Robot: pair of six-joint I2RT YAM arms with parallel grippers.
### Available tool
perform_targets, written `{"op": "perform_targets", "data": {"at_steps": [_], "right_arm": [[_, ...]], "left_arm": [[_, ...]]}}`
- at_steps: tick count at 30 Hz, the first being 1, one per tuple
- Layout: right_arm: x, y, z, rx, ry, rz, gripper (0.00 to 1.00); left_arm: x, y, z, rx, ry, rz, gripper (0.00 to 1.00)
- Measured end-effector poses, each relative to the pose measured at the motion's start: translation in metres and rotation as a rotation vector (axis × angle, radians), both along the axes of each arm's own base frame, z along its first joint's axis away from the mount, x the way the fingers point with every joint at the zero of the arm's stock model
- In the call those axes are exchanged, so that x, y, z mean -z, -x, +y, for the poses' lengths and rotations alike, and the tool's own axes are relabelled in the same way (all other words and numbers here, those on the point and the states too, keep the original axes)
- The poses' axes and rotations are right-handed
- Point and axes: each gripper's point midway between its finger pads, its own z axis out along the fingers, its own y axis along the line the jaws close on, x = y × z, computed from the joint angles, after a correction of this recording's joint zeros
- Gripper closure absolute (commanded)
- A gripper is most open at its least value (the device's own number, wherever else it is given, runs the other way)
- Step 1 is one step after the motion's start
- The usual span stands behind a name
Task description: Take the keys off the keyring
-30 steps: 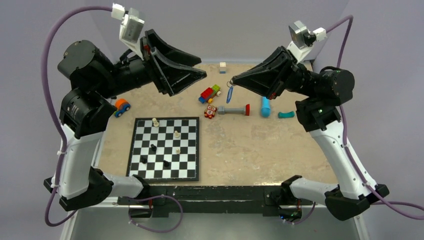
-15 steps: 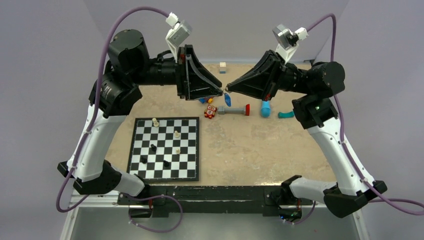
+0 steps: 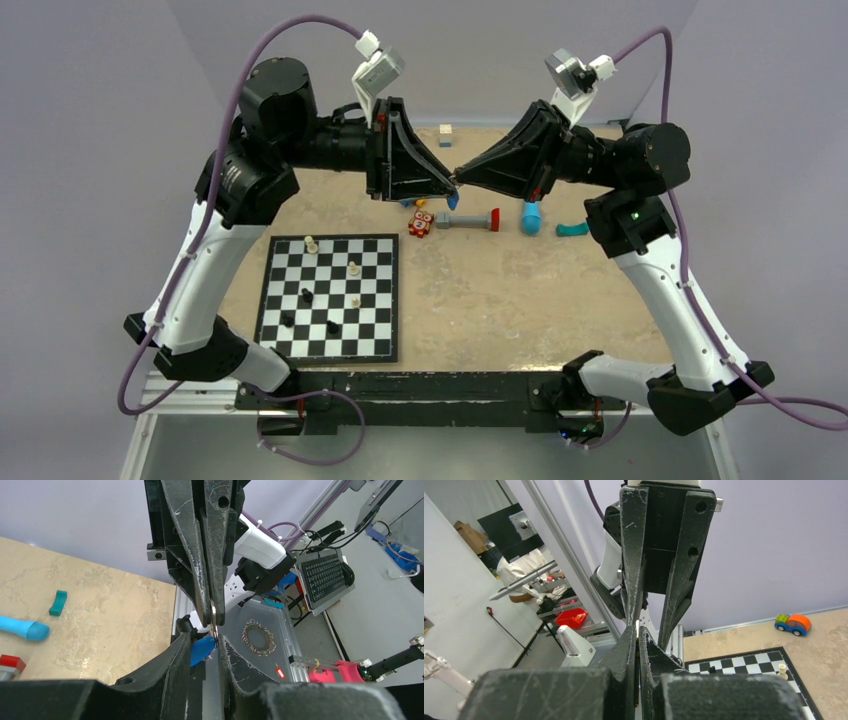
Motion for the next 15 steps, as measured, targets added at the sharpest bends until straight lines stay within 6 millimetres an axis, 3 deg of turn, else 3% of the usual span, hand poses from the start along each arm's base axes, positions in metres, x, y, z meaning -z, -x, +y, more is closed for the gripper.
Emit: {"op": "perform_targets", "data": {"at_steps": [5, 15], "right_arm": [[0.0009, -0.0013, -0.0006, 0.004, 0.003, 0.002, 1.0], [-0.0018, -0.0057, -0.0014, 0.027, -0.01, 0.006, 1.0]], "left_arm": [[0.0031, 0.0006, -0.0055, 0.017, -0.007, 0.02, 1.0], [-0.0003, -0.003, -0.0073, -0.021, 0.003, 0.008, 1.0]]}}
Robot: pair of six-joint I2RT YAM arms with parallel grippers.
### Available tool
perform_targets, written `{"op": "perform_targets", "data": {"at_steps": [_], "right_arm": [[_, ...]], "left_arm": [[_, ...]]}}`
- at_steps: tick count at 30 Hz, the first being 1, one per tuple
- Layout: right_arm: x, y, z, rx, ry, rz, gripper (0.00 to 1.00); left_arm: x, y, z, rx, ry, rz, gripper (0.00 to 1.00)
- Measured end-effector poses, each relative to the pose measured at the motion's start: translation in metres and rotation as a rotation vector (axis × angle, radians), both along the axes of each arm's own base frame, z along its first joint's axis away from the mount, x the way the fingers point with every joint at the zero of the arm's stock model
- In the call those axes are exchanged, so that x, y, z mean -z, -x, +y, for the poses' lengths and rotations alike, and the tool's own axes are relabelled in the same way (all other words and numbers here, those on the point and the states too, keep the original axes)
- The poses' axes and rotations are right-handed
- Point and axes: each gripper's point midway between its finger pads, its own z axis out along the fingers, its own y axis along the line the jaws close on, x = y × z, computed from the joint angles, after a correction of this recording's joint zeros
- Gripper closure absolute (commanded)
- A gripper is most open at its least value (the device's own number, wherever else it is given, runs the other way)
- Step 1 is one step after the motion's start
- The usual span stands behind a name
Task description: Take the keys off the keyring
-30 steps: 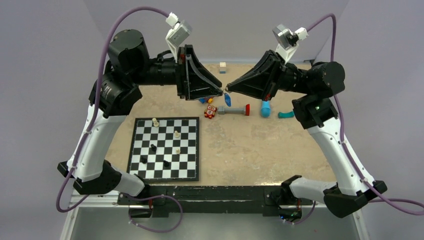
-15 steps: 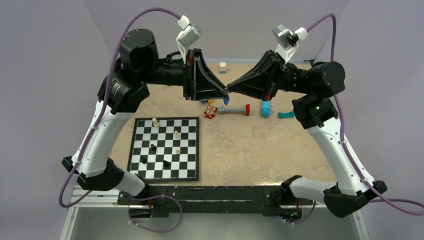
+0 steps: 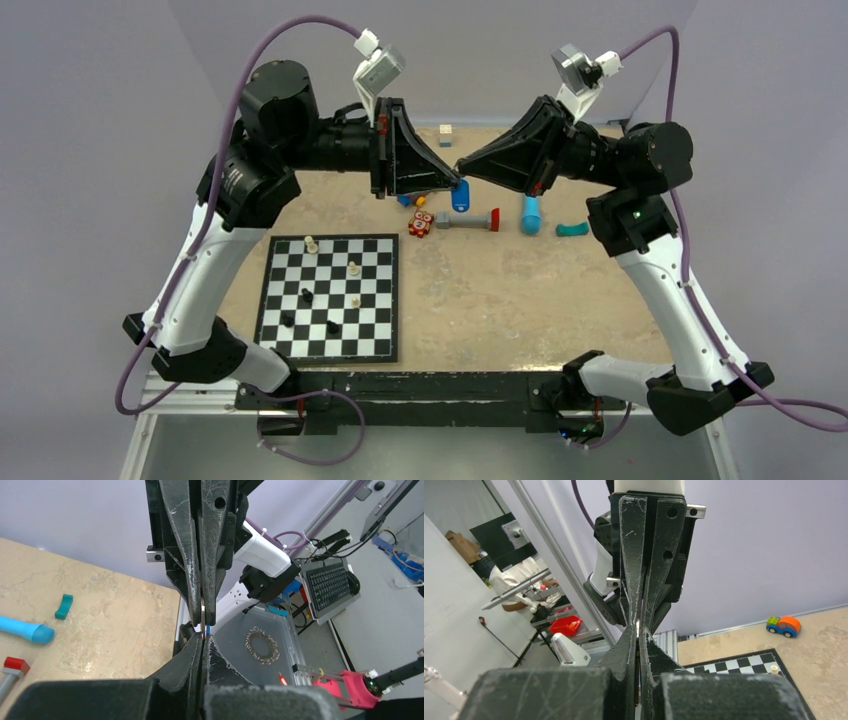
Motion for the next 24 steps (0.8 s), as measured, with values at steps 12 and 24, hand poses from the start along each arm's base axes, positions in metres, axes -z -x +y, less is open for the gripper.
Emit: {"op": "perform_targets", "data": {"at_steps": [12, 24], "right_arm": [[-0.022, -0.017, 0.0, 0.072, -0.11, -0.001, 1.0], [-0.045, -0.027, -0.003, 0.111, -0.209, -0.007, 1.0]], "left_arm": [[-0.024, -0.02, 0.002, -0.165, 0.142, 0.006, 1.0], [-0.051, -0.032, 0.005, -0.259, 0.259, 0.008, 1.0]]}}
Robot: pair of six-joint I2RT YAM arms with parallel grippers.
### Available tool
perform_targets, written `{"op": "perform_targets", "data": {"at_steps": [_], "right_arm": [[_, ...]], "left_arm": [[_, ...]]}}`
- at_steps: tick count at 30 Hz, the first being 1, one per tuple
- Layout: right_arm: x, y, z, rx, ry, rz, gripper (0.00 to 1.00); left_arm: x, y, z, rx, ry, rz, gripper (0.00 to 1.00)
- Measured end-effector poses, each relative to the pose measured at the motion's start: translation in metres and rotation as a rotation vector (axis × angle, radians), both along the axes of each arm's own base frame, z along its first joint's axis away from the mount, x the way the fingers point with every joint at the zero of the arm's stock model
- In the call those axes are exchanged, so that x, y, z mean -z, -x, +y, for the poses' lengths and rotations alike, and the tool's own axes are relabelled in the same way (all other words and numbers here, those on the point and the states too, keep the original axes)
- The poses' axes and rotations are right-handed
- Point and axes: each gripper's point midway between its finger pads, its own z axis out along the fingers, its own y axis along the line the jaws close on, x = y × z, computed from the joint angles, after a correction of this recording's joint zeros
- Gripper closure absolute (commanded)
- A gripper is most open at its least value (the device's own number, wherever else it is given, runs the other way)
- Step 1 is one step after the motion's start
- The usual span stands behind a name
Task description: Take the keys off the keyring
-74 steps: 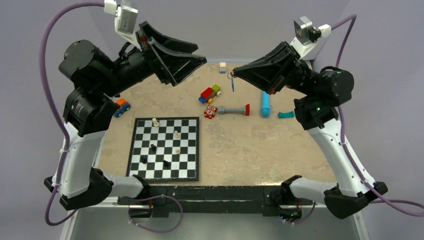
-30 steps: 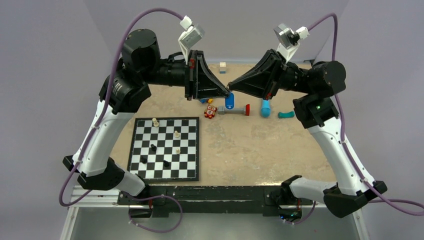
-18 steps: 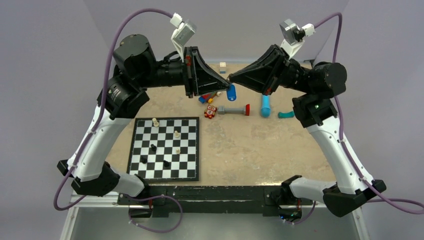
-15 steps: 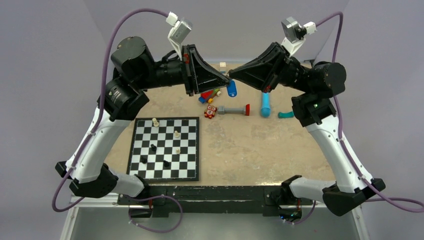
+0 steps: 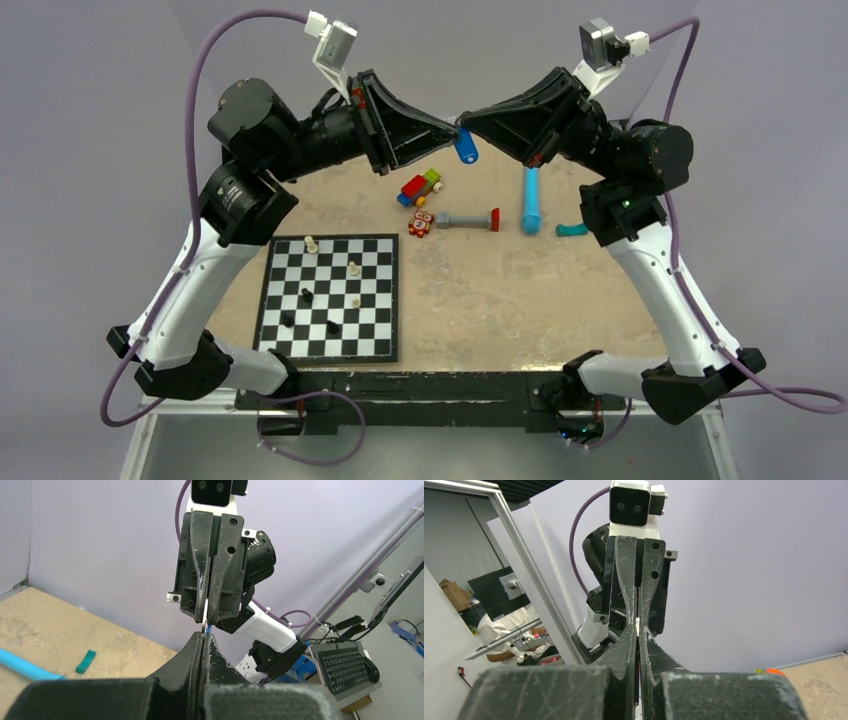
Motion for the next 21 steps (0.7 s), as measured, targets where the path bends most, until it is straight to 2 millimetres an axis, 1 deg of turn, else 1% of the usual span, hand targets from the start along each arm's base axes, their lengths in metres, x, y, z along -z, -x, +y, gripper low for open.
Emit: {"op": "perform_targets", "data": {"at_steps": [8, 21], "right_arm": [[-0.0027, 0.0003, -0.0006, -0.003, -0.013, 0.0, 1.0], [-0.0036, 0.0009, -0.0009, -0.004, -0.016, -0.003, 1.0]], "left_arm": [[-0.0085, -0.0009, 0.0057, -0.033, 0.03, -0.002, 1.0], [-0.0104, -0.0014, 0.007, -0.042, 0.032, -0.013, 1.0]]}}
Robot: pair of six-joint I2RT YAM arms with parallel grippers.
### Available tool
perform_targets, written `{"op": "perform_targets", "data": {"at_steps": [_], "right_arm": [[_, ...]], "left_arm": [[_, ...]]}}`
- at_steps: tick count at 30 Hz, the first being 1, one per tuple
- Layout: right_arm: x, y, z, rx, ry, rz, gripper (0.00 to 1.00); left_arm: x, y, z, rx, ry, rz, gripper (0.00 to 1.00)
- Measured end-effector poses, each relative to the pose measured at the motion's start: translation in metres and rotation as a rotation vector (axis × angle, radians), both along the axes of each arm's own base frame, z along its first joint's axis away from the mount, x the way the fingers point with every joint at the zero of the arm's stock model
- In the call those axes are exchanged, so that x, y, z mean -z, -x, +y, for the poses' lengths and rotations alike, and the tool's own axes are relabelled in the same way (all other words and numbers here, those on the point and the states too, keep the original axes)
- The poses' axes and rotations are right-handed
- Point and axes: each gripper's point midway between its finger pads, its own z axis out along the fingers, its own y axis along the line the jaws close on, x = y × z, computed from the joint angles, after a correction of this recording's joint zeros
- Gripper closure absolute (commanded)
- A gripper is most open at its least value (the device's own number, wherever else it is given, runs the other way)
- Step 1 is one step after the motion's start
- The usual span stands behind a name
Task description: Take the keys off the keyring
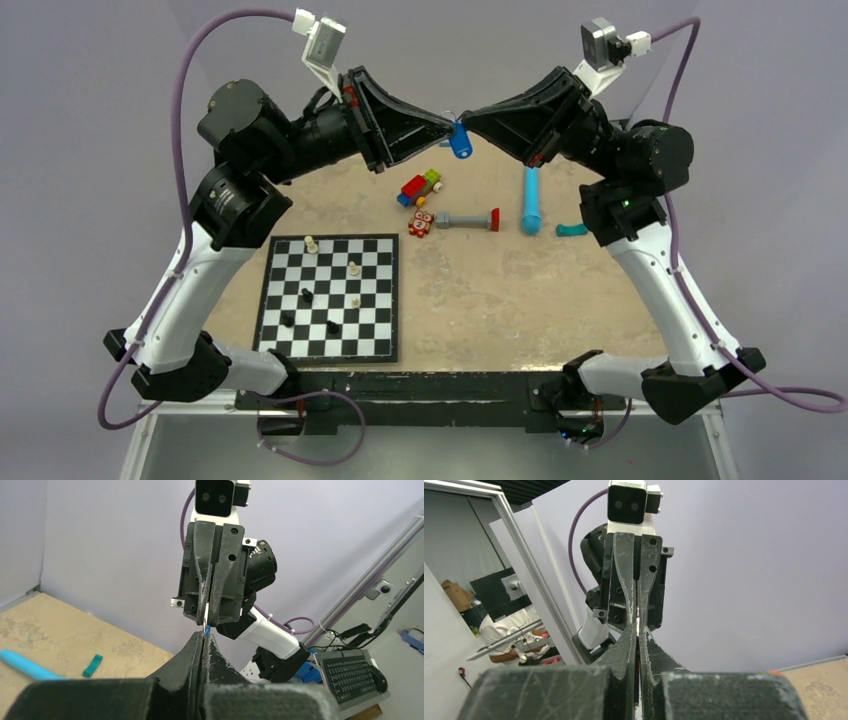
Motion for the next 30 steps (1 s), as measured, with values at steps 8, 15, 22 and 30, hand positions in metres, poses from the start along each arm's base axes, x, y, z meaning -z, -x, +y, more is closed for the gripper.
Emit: {"op": "perform_targets", "data": {"at_steps": [8, 15, 22, 30], "right_arm": [[0.021, 0.009, -0.005, 0.031, 0.076, 0.016, 1.0], [0.039, 0.033, -0.031, 0.117, 0.133, -0.004, 1.0], [0.063, 0.023, -0.042, 0.253, 0.208, 0.061, 1.0], [0.133, -0.021, -0.05, 0.431, 0.397, 0.292, 1.0]], "left_arm": [[-0.016, -0.008, 0.027, -0.16, -0.012, -0.055, 1.0], [-0.007, -0.024, 0.079, -0.431, -0.089, -0.055, 1.0], [0.033, -0.035, 0.09, -0.503, -0.204, 0.024, 1.0], [0.159, -0.059, 0.048, -0.387, -0.461, 0.284, 1.0]]}}
